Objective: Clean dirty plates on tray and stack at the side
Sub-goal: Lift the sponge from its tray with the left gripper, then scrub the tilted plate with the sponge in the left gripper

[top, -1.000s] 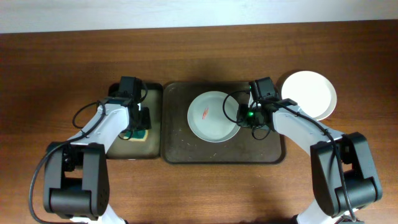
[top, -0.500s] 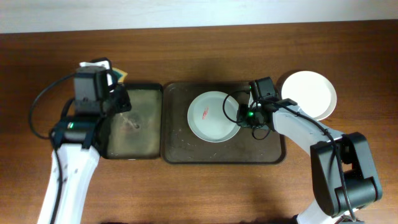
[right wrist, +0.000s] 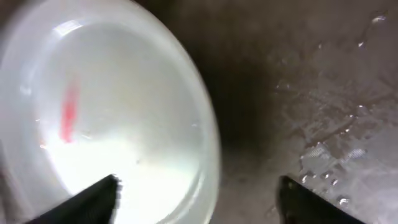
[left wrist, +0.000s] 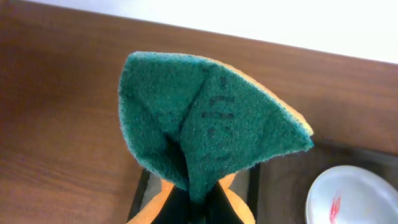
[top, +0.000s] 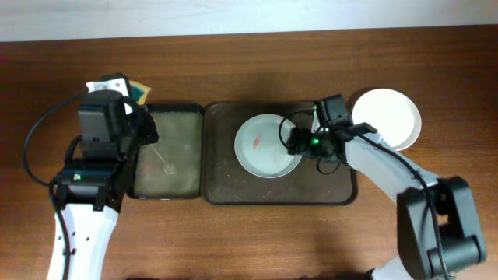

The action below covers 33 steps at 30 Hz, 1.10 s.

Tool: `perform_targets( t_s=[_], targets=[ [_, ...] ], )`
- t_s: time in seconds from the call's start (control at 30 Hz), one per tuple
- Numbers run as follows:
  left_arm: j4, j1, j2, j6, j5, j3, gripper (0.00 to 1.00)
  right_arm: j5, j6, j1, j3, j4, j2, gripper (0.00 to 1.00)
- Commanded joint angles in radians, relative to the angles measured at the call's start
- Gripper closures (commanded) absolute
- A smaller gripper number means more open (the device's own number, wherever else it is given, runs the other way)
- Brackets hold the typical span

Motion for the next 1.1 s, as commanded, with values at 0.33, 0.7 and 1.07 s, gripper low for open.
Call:
perform_targets(
  t_s=[0.33,0.7,1.07],
  targets=[
    [-0.001,0.002,0.311,0.002,0.065,0.009,1.00,-0.198,-0.085,-0.085,0.030,-0.039,-0.065,0.73],
    [0.037,0.002,0.453,0.018,0.159,0.009,1.00,-0.142,-0.101,-0.080,0.019,0.049,0.108,0.68],
    [0.032,0.002,0.453,0.021,0.159,0.009,1.00,-0.130,-0.101,-0.080,0.004,0.053,0.113,0.85]
  ],
)
